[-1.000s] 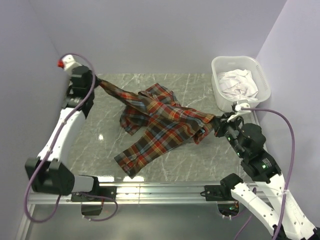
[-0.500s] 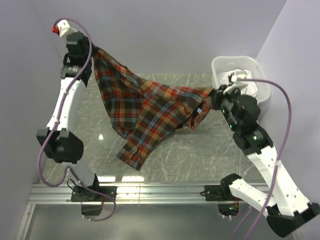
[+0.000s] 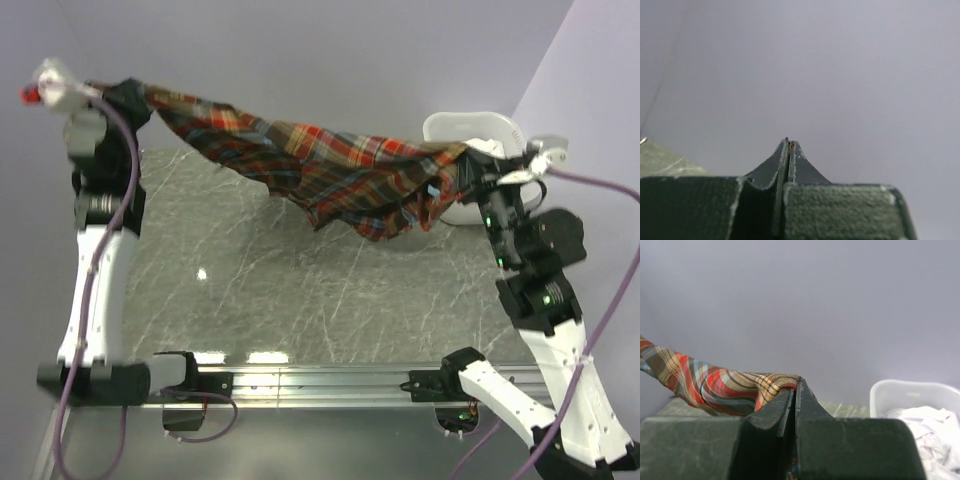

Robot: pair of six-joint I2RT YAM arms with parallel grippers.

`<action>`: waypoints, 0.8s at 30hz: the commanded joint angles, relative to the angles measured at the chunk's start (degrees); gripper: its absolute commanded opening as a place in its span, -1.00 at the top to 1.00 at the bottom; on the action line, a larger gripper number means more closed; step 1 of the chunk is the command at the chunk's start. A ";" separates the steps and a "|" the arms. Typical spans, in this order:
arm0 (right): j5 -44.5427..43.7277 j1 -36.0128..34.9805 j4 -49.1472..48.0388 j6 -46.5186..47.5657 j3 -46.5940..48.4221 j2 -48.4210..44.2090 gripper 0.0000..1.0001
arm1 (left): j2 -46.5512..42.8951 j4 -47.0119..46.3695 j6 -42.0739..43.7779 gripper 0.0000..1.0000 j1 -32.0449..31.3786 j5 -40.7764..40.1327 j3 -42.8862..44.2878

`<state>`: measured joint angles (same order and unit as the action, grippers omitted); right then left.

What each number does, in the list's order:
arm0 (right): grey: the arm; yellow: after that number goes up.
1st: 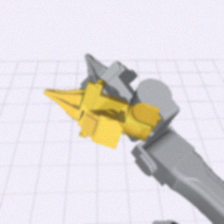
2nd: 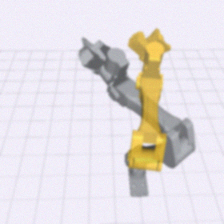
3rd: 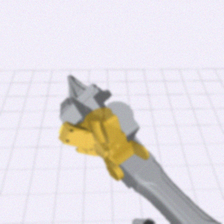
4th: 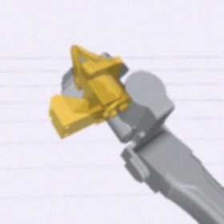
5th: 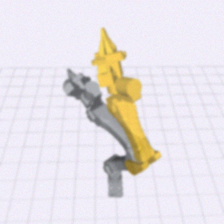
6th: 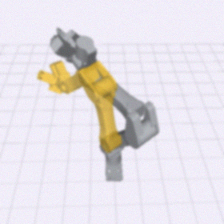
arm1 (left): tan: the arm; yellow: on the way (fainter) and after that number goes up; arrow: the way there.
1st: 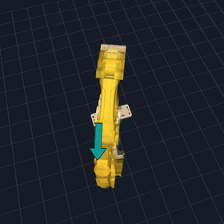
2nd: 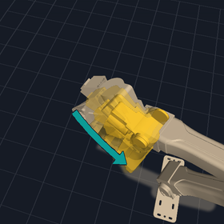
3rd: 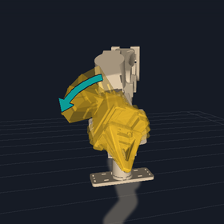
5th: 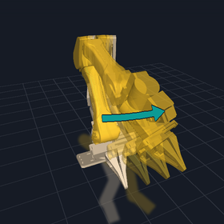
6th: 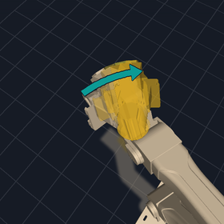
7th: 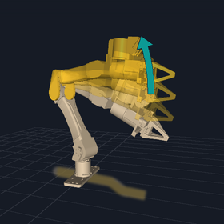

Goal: Fold and stack the long sleeve shirts
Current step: Flatten the shirt out

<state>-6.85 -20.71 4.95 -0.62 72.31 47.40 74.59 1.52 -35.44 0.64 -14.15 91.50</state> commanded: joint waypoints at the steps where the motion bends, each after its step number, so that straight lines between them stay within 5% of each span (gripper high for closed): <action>1: 3.59 0.41 -0.65 -2.71 -6.99 -4.76 1.00 | -8.98 -4.34 -2.34 0.99 0.50 -5.35 -16.89; 7: 5.62 0.41 8.05 -11.76 -19.57 -12.67 1.00 | -23.06 3.04 -13.07 0.93 0.50 -8.35 -45.12; 11: 3.26 0.41 12.44 -14.05 -24.49 -15.23 1.00 | -27.47 6.04 -14.13 0.92 0.50 -6.50 -53.17; 19: -5.01 1.02 10.96 -17.56 -20.47 -0.04 1.00 | -16.79 6.83 -10.09 0.92 0.41 -2.46 -47.59; 24: -7.99 4.01 11.74 -17.57 -4.93 17.27 1.00 | -8.77 7.18 -4.64 0.92 0.41 -0.88 -37.20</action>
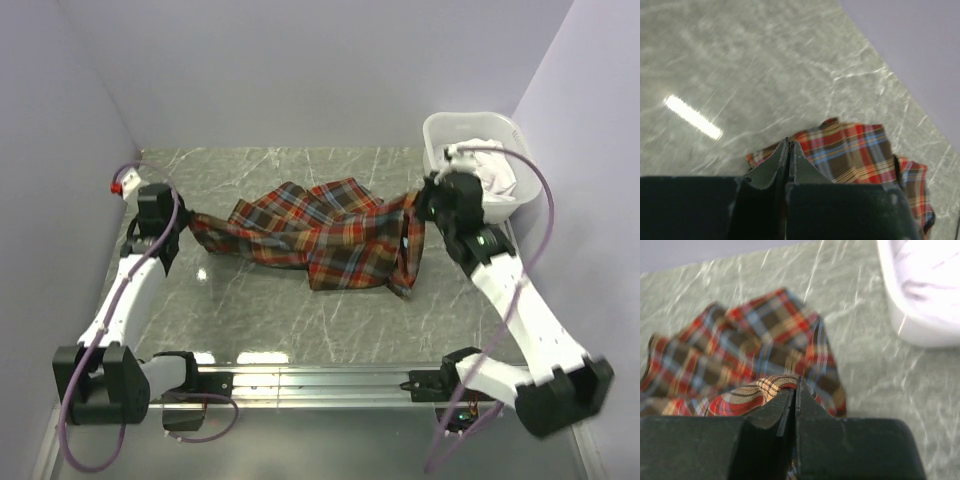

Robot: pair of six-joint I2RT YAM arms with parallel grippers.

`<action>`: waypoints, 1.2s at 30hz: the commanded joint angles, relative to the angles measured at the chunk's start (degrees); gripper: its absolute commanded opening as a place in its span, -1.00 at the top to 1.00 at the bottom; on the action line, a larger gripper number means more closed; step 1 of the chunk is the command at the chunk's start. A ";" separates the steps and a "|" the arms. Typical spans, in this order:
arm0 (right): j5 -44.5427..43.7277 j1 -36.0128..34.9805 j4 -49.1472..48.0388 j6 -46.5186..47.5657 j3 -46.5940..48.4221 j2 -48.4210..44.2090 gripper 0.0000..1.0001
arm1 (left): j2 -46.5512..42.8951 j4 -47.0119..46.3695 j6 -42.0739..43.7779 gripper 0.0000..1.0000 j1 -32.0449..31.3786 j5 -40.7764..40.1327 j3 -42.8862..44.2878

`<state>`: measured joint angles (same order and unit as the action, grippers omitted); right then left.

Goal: Fold and stack the long sleeve shirts
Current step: Flatten the shirt out

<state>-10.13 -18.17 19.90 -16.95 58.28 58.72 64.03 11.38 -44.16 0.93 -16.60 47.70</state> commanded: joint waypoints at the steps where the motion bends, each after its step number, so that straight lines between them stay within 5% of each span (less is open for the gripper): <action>1: -6.55 2.26 -2.94 -1.07 11.57 8.06 1.00 | 3.28 -2.50 4.08 0.92 0.21 1.57 9.48; 4: -8.76 3.23 -4.96 -0.28 18.34 15.09 0.95 | 3.82 -7.22 3.47 0.89 0.21 3.06 10.66; 5: -9.11 4.10 -3.39 -0.02 22.54 19.46 0.81 | 4.08 -9.16 3.29 0.88 0.13 3.94 10.40; 6: -9.03 4.29 -1.46 0.60 25.36 21.94 0.40 | 4.52 -10.31 3.47 0.85 0.21 4.81 10.13; 8: -8.51 3.42 5.02 3.05 31.77 27.03 0.11 | 6.98 -8.40 3.64 0.85 0.13 7.01 11.53; 12: -8.33 -1.94 1.47 7.36 23.74 22.16 -0.41 | 9.10 -7.07 4.35 0.86 -0.05 8.25 10.23; 17: 3.78 -11.78 -5.05 14.65 8.02 12.57 -0.42 | 9.44 -7.87 4.52 0.86 -0.05 8.78 8.20; 22: 12.94 -19.70 -3.20 22.57 1.23 15.97 -0.42 | 11.64 -4.79 5.31 0.87 -0.14 8.78 10.30; 36: 1.80 -33.15 -0.74 35.57 8.42 39.62 -0.42 | 11.82 -3.64 6.28 0.87 -0.14 7.64 10.65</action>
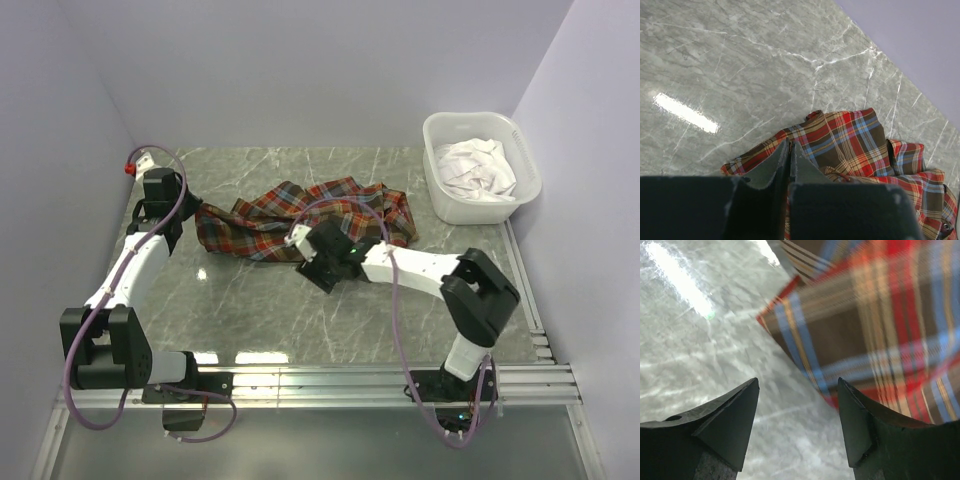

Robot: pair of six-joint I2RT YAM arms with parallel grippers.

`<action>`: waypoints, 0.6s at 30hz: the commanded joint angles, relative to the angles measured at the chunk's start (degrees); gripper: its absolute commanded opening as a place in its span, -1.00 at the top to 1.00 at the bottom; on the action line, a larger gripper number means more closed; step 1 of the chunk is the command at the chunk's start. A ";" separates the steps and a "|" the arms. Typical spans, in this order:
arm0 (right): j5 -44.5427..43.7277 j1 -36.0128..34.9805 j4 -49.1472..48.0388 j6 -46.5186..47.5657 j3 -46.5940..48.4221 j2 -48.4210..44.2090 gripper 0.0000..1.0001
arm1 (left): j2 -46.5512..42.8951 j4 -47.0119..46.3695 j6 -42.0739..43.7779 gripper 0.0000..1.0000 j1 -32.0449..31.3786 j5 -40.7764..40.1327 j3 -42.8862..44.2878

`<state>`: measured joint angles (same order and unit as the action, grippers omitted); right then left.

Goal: Fold and stack the long sleeve shirts
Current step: Flatten the shirt out

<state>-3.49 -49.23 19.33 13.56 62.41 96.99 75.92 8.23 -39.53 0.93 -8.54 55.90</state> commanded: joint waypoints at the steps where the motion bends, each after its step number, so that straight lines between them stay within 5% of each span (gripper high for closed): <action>1: -5.82 -2.53 -0.35 5.51 4.91 3.19 -0.42 | -0.07 -0.41 1.65 0.87 -0.14 -0.60 2.37; 7: -11.44 -3.76 -3.68 7.18 4.57 7.94 -0.35 | 0.02 -0.23 1.73 0.87 -0.05 -0.61 2.55; 13: -15.23 -4.12 -6.85 8.85 4.47 11.02 0.02 | 0.28 0.12 1.82 0.87 -0.05 -1.04 2.72; 18: -16.29 -4.12 -4.66 9.38 5.96 10.94 0.98 | 0.37 0.30 2.09 0.88 -0.14 -2.01 2.81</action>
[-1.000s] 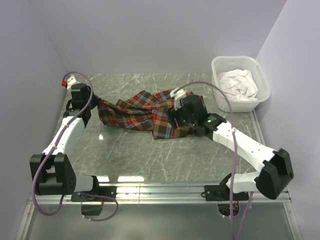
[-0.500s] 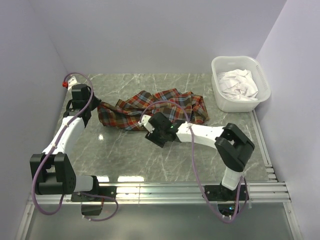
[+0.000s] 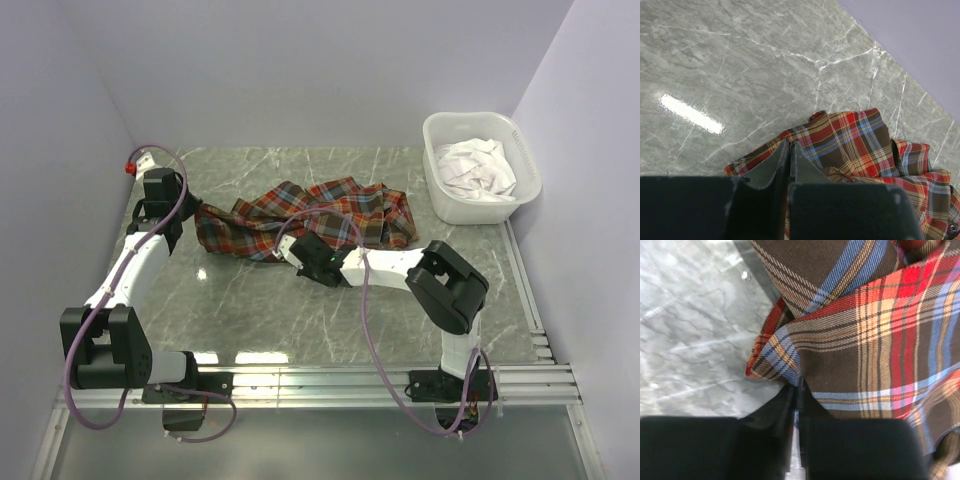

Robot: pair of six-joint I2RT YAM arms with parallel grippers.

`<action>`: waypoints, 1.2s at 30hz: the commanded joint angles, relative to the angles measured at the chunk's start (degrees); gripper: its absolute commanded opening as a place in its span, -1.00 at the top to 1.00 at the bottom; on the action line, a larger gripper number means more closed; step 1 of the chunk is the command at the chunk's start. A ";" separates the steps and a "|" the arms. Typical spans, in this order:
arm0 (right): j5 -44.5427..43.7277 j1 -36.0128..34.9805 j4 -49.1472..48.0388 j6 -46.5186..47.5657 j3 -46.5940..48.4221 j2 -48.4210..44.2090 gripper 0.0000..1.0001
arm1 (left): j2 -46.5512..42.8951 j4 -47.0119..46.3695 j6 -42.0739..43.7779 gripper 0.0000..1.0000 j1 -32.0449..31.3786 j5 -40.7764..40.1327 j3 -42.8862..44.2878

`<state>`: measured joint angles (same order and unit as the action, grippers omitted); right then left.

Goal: Fold and stack the long sleeve shirts
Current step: Flatten the shirt out

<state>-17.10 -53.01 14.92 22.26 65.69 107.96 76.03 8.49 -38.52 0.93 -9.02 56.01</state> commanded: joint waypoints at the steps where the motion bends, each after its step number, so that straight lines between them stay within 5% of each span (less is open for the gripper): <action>1: -2.59 -0.34 2.81 0.68 4.08 -1.95 1.00 | 0.35 0.03 1.17 0.87 -0.05 -1.62 2.70; 16: 7.22 -2.71 30.68 -3.18 23.60 -34.82 1.00 | -0.27 0.21 1.96 0.89 -0.05 -5.13 2.53; 24: 21.32 -3.24 29.29 -8.11 16.15 -46.34 1.00 | -0.27 0.21 2.31 0.90 -0.05 -7.24 2.44; 31: 4.56 -0.70 20.79 -6.89 14.72 -45.65 1.00 | 2.97 -0.06 1.70 0.94 0.12 -9.18 8.40; 36: -2.13 10.10 10.41 -2.06 24.36 -39.87 1.00 | 13.86 5.11 0.38 0.99 0.13 -7.77 29.91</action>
<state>-11.38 -47.83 37.58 17.08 81.93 66.11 85.69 13.82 -37.32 0.93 -16.58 73.52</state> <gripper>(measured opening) 0.010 0.057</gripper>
